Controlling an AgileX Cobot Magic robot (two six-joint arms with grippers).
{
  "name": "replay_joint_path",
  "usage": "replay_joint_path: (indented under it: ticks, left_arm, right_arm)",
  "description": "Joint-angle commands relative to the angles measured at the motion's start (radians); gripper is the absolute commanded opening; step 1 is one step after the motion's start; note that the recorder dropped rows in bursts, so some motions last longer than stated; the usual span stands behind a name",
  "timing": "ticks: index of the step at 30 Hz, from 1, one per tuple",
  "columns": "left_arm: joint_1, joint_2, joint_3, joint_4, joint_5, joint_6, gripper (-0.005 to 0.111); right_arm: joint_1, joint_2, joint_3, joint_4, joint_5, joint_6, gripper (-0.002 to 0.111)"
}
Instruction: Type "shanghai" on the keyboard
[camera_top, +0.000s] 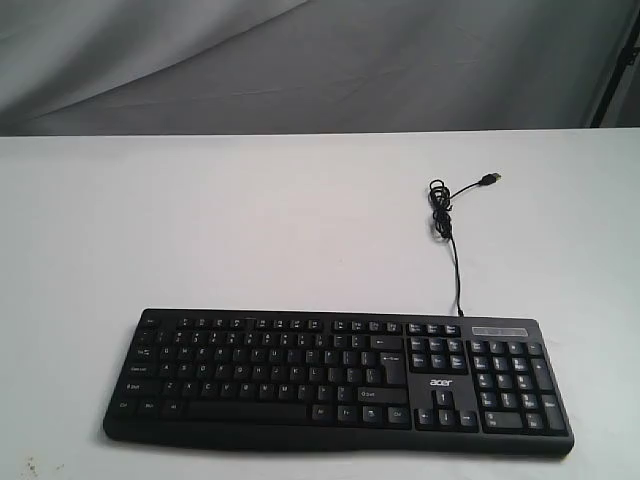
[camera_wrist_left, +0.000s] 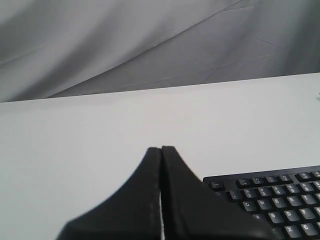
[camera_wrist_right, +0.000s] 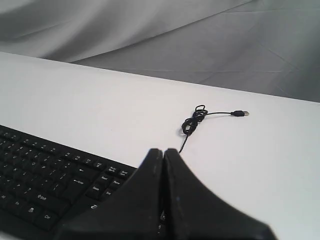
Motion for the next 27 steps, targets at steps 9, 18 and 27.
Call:
replay_joint_path:
  ticks: [9, 18, 27]
  left_arm:
    - [-0.004, -0.003, 0.004, 0.001, -0.005, -0.003, 0.000]
    - [-0.004, -0.003, 0.004, 0.001, -0.005, -0.003, 0.000]
    - [-0.004, -0.003, 0.004, 0.001, -0.005, -0.003, 0.000]
  right_arm:
    - [-0.008, -0.007, 0.003, -0.009, 0.003, 0.001, 0.000]
    - [-0.008, -0.007, -0.093, 0.118, 0.057, 0.002, 0.000]
    - [-0.008, 0.343, -0.365, 0.066, 0.057, 0.002, 0.000]
